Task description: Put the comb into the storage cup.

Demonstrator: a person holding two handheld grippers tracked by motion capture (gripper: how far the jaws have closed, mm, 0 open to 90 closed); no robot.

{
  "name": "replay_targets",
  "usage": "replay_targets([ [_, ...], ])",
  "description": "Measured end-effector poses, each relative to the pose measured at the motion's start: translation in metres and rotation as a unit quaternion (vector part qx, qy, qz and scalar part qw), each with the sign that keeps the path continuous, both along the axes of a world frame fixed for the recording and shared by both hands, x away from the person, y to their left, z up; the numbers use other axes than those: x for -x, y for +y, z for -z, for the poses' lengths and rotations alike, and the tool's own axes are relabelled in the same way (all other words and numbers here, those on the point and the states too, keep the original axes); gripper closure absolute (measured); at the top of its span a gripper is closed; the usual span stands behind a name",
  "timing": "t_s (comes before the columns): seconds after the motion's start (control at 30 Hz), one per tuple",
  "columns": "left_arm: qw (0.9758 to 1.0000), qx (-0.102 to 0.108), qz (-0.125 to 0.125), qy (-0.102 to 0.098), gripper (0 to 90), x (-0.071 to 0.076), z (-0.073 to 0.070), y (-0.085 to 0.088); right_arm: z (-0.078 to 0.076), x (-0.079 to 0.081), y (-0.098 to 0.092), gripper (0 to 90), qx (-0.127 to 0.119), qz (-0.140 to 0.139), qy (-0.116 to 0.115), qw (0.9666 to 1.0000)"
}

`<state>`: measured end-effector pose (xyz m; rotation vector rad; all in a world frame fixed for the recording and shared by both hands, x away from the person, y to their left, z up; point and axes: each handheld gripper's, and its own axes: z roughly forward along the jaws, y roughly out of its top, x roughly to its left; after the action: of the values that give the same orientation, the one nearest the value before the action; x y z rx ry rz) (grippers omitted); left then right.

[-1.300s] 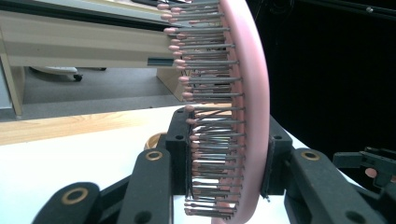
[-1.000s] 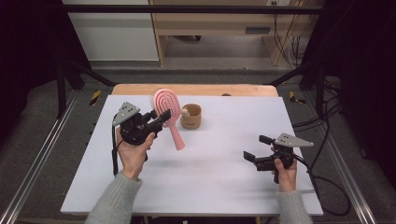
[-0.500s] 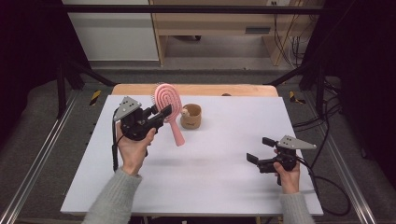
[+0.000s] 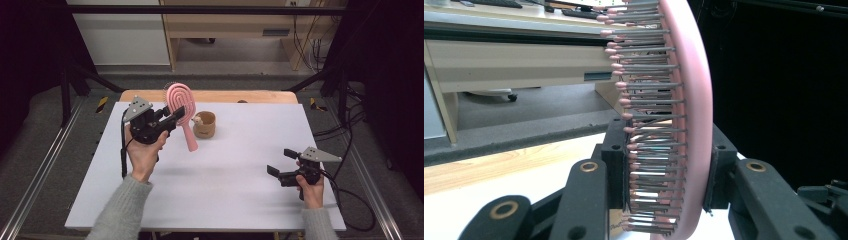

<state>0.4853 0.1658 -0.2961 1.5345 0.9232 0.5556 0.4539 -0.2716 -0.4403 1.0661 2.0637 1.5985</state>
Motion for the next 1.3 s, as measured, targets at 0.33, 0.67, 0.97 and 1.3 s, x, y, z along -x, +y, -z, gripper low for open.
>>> replay_targets([
  [0.33, 1.0000, -0.003, 0.004, 0.000, 63.5, -0.008, -0.004, -0.008, 0.002, 0.000, -0.002, 0.4, 0.002, 0.004, 0.001, 1.0000],
  [0.67, 0.9999, -0.008, 0.007, -0.001, 63.5, -0.016, -0.010, -0.016, 0.002, 0.000, -0.002, 0.4, 0.002, 0.004, 0.001, 1.0000],
  [0.97, 0.9999, -0.011, 0.006, -0.001, 63.5, -0.025, -0.017, -0.023, 0.002, -0.001, -0.002, 0.4, 0.006, 0.003, 0.002, 1.0000],
  [1.3, 0.9999, -0.016, 0.003, -0.001, 63.5, -0.036, -0.022, -0.031, 0.002, -0.001, -0.002, 0.4, 0.005, 0.003, 0.003, 1.0000],
])
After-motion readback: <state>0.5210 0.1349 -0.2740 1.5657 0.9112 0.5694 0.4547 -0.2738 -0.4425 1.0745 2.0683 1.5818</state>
